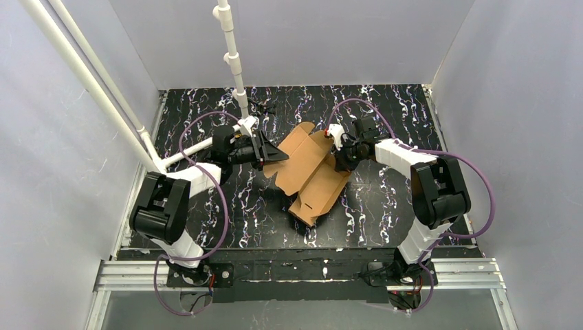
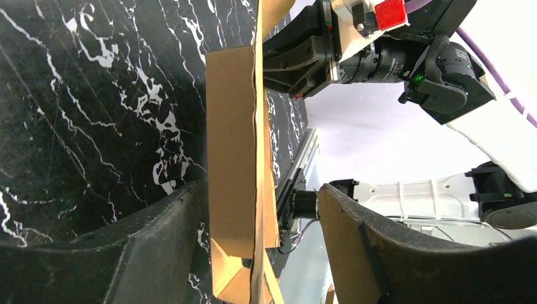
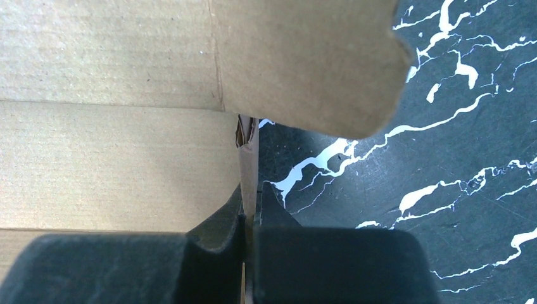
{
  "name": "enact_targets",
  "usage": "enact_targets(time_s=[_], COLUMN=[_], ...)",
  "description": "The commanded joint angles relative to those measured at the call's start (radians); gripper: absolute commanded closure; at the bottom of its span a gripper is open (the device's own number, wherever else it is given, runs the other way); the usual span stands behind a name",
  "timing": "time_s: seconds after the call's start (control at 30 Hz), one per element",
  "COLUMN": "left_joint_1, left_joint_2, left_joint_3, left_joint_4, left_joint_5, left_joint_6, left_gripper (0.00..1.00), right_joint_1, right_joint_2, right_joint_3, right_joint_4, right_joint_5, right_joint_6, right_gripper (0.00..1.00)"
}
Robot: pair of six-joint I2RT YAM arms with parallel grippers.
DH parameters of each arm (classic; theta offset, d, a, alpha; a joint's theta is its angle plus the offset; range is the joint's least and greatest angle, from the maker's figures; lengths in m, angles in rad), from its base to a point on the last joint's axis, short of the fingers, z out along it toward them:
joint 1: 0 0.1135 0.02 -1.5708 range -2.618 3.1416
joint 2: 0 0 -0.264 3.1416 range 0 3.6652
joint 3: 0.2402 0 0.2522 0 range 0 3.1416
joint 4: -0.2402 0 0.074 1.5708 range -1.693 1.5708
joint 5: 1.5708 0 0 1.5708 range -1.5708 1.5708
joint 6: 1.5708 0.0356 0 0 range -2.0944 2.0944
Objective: Fold the paper box
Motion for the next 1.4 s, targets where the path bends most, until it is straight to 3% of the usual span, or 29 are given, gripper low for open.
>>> enact_targets(time_s=[0.0,0.13,0.3,0.37,0.5,0.53,0.77,0.87,0.97,1.03,1.07,1.13,1.2,1.37], left_joint_1=[-0.02,-0.034,-0.059,-0.066,-0.084,-0.087,-0.09,-0.096,-0.099,-0.103,-0.106,-0.116,-0.135,-0.162], left_joint_2=[0.01,0.051,0.089,0.103,0.113,0.11,0.016,-0.018,-0.04,-0.047,-0.051,-0.051,-0.044,-0.035], left_joint_3=[0.083,0.141,0.181,0.19,0.198,0.197,0.156,0.155,0.175,0.197,0.209,0.237,0.265,0.268], left_joint_4=[-0.085,-0.139,-0.22,-0.234,-0.253,-0.257,-0.319,-0.377,-0.418,-0.457,-0.474,-0.53,-0.567,-0.555], left_joint_5=[0.007,0.034,0.048,0.054,0.056,0.052,-0.094,-0.158,-0.188,-0.203,-0.212,-0.242,-0.272,-0.277], left_joint_6=[0.099,0.129,0.18,0.188,0.205,0.206,0.266,0.317,0.357,0.378,0.383,0.395,0.404,0.358], left_gripper=[0.39,0.52,0.59,0.69,1.0,1.0,1.0,1.0,1.0,1.0,1.0,1.0,1.0,1.0], right_joint_1=[0.007,0.01,0.013,0.015,0.017,0.017,0.004,-0.049,-0.122,-0.184,-0.212,-0.254,-0.261,-0.202], right_joint_2=[0.003,0.005,0.005,0.007,0.012,0.012,-0.025,-0.078,-0.117,-0.137,-0.143,-0.139,-0.113,-0.027], right_joint_3=[0.028,0.03,0.031,0.033,0.039,0.04,0.101,0.088,0.061,0.009,-0.025,-0.084,-0.101,-0.109], right_joint_4=[-0.021,-0.024,-0.024,-0.026,-0.029,-0.028,-0.088,-0.087,-0.076,-0.012,0.035,0.102,0.115,0.134], right_joint_5=[-0.025,-0.014,-0.005,-0.003,0.005,0.01,0.011,-0.043,-0.122,-0.146,-0.139,-0.093,-0.046,0.052], right_joint_6=[-0.034,-0.042,-0.045,-0.048,-0.048,-0.045,0.007,0.03,0.055,0.12,0.186,0.33,0.423,0.585], right_gripper=[0.99,0.99,0.99,0.98,0.97,0.95,0.47,0.38,0.36,0.4,0.46,0.78,0.97,0.99])
